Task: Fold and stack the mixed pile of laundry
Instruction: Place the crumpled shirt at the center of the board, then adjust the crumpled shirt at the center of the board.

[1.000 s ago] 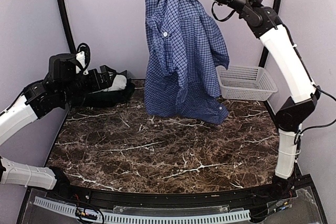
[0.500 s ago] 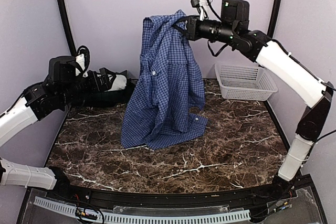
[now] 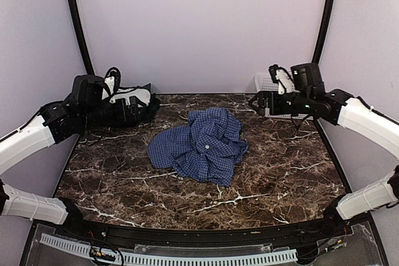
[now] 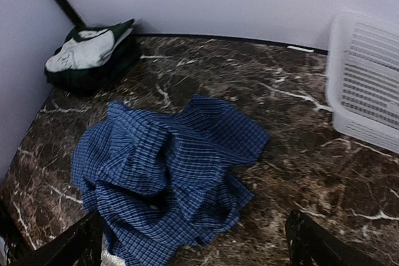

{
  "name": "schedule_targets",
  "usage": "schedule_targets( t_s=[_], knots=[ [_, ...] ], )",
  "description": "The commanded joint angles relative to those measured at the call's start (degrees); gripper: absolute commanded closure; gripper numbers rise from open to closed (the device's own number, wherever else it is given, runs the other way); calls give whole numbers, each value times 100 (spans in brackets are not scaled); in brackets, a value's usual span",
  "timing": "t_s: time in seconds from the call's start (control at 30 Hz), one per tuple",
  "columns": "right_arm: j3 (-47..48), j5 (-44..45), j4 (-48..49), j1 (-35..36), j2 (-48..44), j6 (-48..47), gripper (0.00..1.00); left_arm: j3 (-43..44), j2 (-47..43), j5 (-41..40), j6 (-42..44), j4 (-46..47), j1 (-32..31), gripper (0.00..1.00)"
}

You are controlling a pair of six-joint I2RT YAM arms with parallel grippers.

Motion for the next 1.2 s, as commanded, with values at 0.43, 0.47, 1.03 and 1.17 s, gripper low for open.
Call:
schedule_targets(
  t_s=[0.43,0.47,1.03,1.17],
  knots=[
    [14,-1994,203,-292,611,-407,8,-301,2032,473,-200,-18,-602,1],
    [296,-1927,152,-152,886,-474,8,-255,2121,451,-224,42,-571,1],
    [3805,-145,-1440,970,4442,-1114,9,598,4149,1214,-508,464,235,21],
    [3041,262,-1401,868,4000,-1009,11,398,4003,1319,-536,511,491,60]
  ],
)
